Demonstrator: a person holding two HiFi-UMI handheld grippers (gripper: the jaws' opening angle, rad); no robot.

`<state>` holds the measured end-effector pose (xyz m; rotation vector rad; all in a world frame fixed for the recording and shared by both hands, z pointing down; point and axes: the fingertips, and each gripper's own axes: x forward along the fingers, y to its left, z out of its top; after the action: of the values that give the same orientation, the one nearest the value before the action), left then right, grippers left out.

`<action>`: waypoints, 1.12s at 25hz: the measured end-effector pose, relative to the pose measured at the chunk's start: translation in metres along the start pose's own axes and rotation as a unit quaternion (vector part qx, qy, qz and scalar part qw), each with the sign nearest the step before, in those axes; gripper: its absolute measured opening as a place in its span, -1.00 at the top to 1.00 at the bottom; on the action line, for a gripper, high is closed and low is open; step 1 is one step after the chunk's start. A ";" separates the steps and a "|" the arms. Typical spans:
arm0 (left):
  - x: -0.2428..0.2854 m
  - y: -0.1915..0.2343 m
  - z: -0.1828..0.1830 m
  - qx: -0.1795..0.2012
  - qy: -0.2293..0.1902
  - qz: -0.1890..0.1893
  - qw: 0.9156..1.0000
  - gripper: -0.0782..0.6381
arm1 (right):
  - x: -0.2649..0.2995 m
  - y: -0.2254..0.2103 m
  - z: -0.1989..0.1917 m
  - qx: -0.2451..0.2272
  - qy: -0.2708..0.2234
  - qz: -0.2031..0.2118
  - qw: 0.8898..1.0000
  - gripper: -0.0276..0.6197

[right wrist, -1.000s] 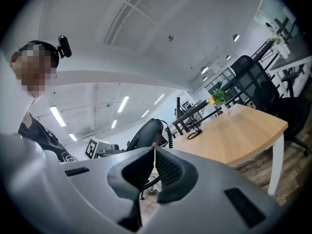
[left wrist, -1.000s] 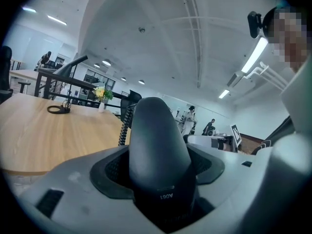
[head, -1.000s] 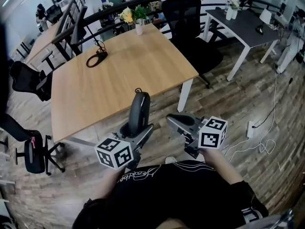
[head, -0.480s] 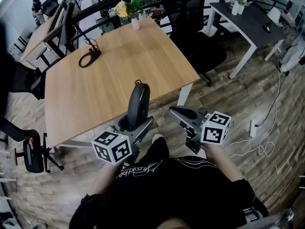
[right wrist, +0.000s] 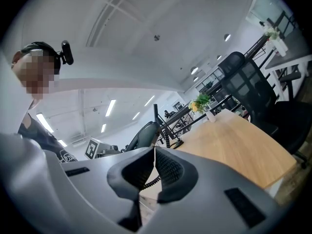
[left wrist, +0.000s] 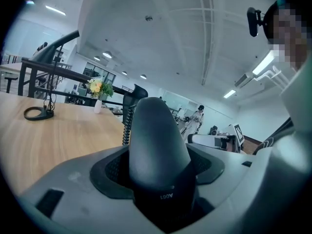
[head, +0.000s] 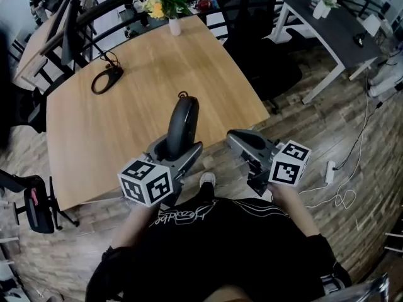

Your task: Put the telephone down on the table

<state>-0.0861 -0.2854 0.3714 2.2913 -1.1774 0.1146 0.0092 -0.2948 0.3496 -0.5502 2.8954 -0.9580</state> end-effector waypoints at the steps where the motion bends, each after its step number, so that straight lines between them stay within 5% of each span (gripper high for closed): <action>1: 0.006 0.008 0.006 0.000 0.001 0.000 1.000 -0.09 | 0.008 -0.008 0.005 0.002 0.000 -0.001 1.000 0.79; 14: 0.071 0.122 0.057 -0.005 0.018 0.022 1.000 -0.09 | 0.093 -0.098 0.033 0.040 0.028 -0.016 0.999 0.79; 28: 0.150 0.195 0.015 -0.040 0.094 0.028 0.994 -0.09 | 0.120 -0.174 0.019 0.089 0.051 -0.051 0.993 0.79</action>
<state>-0.1474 -0.4916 0.4909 2.1269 -1.1280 0.2924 -0.0452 -0.4772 0.4446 -0.6597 2.8515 -1.2788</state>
